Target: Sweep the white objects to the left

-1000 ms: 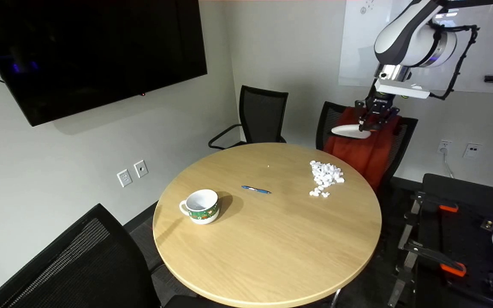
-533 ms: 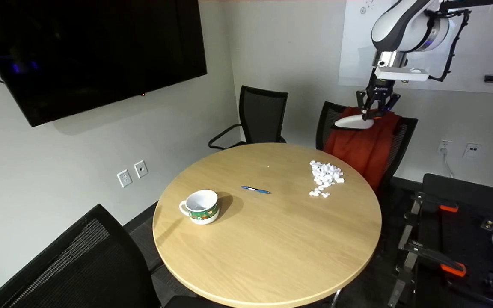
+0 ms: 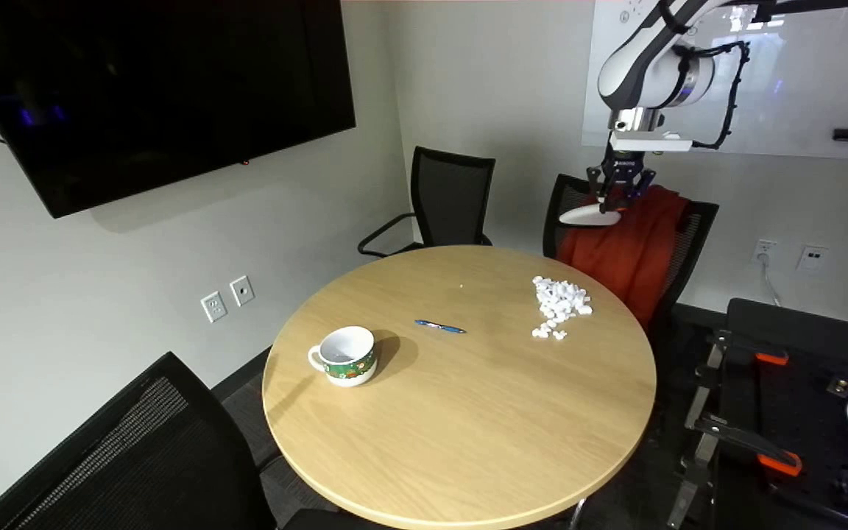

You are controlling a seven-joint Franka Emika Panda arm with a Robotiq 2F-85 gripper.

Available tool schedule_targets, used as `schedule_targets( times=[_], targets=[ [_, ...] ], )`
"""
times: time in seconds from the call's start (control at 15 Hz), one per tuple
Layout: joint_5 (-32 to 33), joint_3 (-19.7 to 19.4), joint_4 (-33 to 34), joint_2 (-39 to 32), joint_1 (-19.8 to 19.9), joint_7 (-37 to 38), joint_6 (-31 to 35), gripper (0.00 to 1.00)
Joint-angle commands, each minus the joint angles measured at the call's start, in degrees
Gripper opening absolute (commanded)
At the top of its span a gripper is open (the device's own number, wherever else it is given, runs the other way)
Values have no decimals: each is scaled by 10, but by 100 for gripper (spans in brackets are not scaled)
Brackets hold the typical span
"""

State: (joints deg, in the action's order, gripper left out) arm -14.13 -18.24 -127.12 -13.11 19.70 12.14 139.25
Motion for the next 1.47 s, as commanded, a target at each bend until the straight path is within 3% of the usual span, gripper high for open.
schedule_targets(
  times=[0.0, 0.27, 0.33, 1.0, 1.4],
  targets=[
    [-13, 5, 13, -19, 0, -7, 0, 37],
    [-27, 14, 40, -58, 2, -12, 1, 37],
    [-27, 14, 42, -59, 2, -12, 1, 12],
    [-35, 33, 156, -132, 7, -8, -88, 12],
    [-35, 49, 215, -195, 9, -10, -89, 12]
  ],
)
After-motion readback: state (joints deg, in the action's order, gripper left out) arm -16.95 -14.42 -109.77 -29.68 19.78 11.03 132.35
